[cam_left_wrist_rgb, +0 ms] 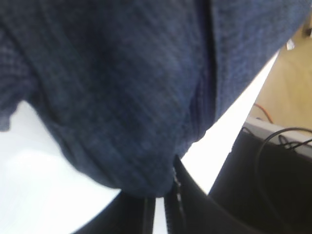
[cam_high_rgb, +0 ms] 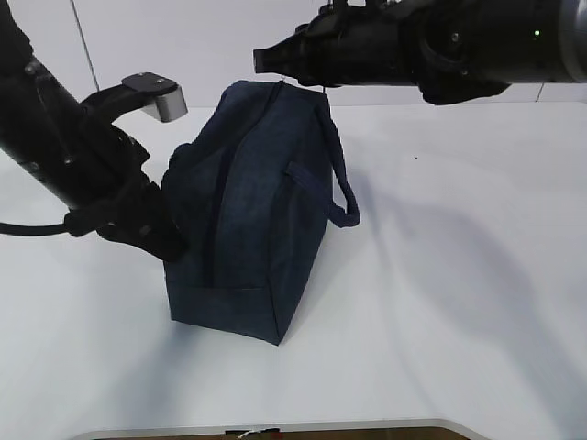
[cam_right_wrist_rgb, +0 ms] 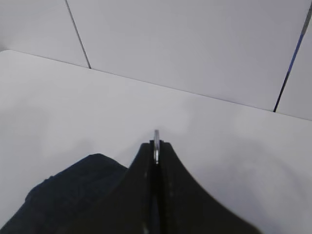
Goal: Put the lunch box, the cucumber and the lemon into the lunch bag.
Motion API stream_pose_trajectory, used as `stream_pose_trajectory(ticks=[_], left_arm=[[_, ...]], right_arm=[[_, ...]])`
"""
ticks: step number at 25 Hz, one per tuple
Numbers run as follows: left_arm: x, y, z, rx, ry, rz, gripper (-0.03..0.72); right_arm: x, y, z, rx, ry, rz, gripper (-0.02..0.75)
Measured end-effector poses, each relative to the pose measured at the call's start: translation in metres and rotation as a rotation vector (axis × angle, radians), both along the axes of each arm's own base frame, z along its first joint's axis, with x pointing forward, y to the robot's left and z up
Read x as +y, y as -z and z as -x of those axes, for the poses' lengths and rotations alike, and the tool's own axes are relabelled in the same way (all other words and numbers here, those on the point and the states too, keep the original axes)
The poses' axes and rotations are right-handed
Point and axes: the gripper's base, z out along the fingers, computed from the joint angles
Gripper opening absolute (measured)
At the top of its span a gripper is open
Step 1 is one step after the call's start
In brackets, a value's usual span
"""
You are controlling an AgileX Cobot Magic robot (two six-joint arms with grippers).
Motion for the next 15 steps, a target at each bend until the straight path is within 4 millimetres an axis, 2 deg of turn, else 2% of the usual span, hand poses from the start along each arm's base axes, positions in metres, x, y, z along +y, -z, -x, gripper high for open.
stream_pose_trajectory(ticks=[2, 8, 11, 15], left_arm=[[-0.001, -0.005, -0.001, 0.023, -0.034, 0.005, 0.050], [-0.001, -0.030, -0.004, 0.115, -0.127, -0.020, 0.258], [0.001, -0.045, -0.006, 0.145, -0.202, -0.065, 0.295], [0.000, -0.070, -0.014, 0.103, -0.257, -0.049, 0.305]], right_arm=[[0.001, 0.000, 0.001, 0.010, -0.015, -0.009, 0.005], [0.004, 0.001, 0.002, 0.023, -0.039, -0.020, 0.005], [0.004, 0.001, 0.002, 0.026, -0.053, -0.021, 0.005], [0.005, 0.000, 0.003, 0.028, -0.068, -0.024, 0.005]])
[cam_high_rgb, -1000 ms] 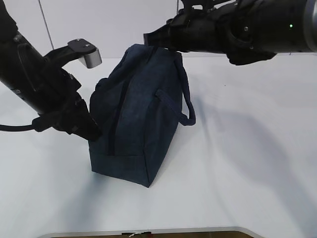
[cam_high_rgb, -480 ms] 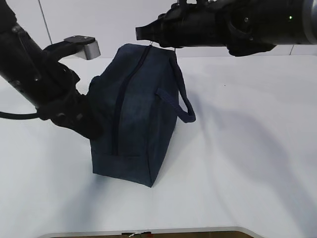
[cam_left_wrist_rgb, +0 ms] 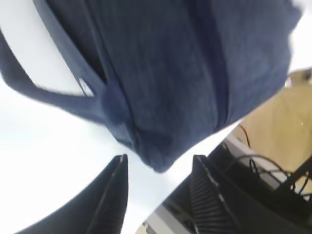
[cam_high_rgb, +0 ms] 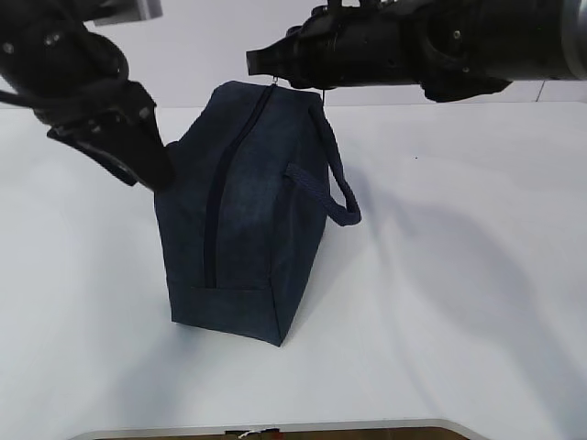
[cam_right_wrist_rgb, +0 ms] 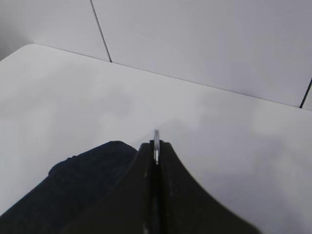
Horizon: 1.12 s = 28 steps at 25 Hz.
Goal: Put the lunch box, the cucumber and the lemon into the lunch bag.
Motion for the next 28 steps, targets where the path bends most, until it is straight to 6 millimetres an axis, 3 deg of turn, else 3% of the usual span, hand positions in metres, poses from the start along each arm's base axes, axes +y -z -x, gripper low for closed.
stream_pose_trajectory(ticks=[6, 10, 18, 28], left_arm=[[0.006, -0.024, -0.013, -0.067, -0.042, 0.032, 0.310], [0.015, -0.015, -0.034, -0.053, -0.084, 0.037, 0.311], [0.004, 0.010, -0.058, 0.003, -0.085, 0.115, 0.316], [-0.003, -0.004, -0.065, -0.031, -0.081, 0.181, 0.318]], right_arm=[[0.002, 0.000, 0.001, 0.016, -0.015, -0.017, 0.005], [0.003, 0.000, 0.002, 0.024, -0.033, -0.024, 0.005], [0.003, 0.000, 0.002, 0.024, -0.035, -0.024, 0.005], [0.003, 0.000, 0.002, 0.027, -0.031, -0.029, 0.005]])
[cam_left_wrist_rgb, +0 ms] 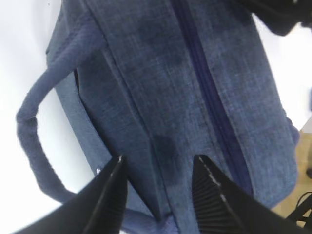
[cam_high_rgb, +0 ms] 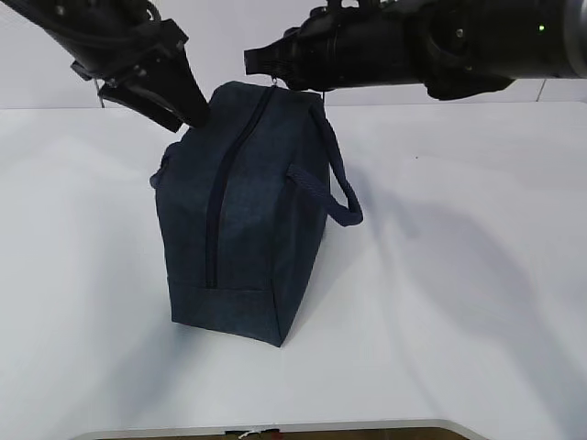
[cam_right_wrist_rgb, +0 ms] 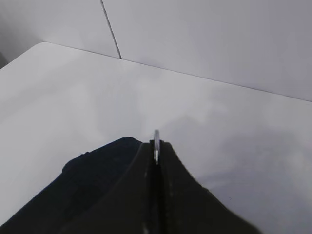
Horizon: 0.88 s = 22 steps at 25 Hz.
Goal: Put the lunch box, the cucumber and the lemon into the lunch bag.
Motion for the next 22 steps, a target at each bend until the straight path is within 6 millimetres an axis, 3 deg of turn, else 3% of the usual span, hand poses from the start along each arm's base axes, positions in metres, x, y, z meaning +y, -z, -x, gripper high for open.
stream_pose_trajectory(ticks=[11, 13, 17, 22], left_arm=[[-0.012, 0.032, -0.016, 0.058, 0.041, 0.070, 0.312], [-0.012, 0.039, -0.019, 0.072, 0.042, 0.065, 0.262], [-0.011, 0.041, -0.020, 0.038, 0.092, 0.057, 0.044], [-0.010, 0.041, -0.017, -0.052, 0.256, 0.033, -0.013]], right_arm=[[0.000, 0.000, 0.000, 0.008, 0.006, -0.014, 0.005], [0.000, 0.000, 0.000, 0.008, 0.006, -0.014, 0.005], [0.000, 0.000, 0.000, 0.010, 0.006, -0.016, 0.005], [0.000, 0.000, 0.000, 0.010, 0.006, -0.016, 0.005]])
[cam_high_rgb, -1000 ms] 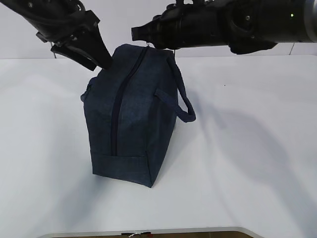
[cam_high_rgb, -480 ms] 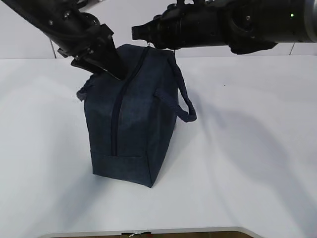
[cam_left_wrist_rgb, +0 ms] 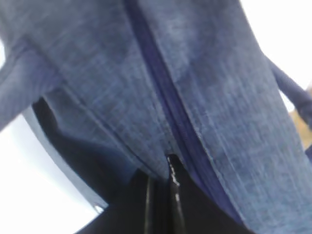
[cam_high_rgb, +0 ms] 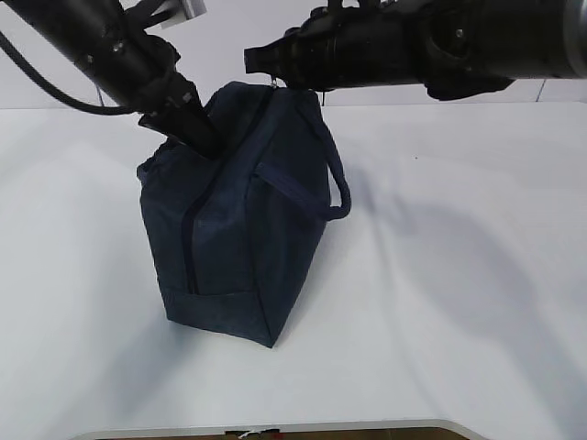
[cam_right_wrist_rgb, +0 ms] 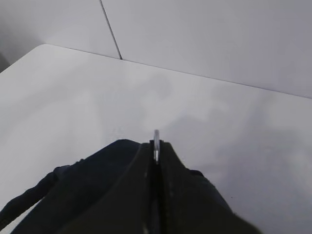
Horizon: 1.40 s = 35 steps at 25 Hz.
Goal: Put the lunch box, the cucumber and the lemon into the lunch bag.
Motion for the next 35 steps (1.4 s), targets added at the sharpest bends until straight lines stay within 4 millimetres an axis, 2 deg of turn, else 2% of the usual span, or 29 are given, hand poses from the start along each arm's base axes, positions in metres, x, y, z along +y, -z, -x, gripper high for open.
stream_pose_trajectory(ticks=[6, 17, 23, 26, 35], left_arm=[[0.001, 0.001, 0.000, -0.038, 0.046, -0.020, -0.015], [0.011, -0.024, 0.010, -0.121, 0.049, -0.086, -0.017], [0.013, -0.010, 0.014, -0.076, 0.041, -0.096, -0.017], [0.013, -0.011, 0.016, -0.076, 0.040, -0.094, -0.018], [0.016, -0.010, 0.016, -0.070, 0.049, -0.116, -0.018]], right_arm=[[-0.003, -0.001, -0.002, -0.017, 0.042, 0.007, 0.005], [-0.016, 0.017, -0.019, -0.003, 0.126, 0.032, 0.005], [-0.019, 0.034, -0.026, 0.056, 0.134, 0.010, 0.005], [-0.019, 0.043, -0.028, 0.102, 0.131, -0.022, 0.005], [-0.015, 0.048, -0.027, 0.211, 0.125, -0.153, 0.005]])
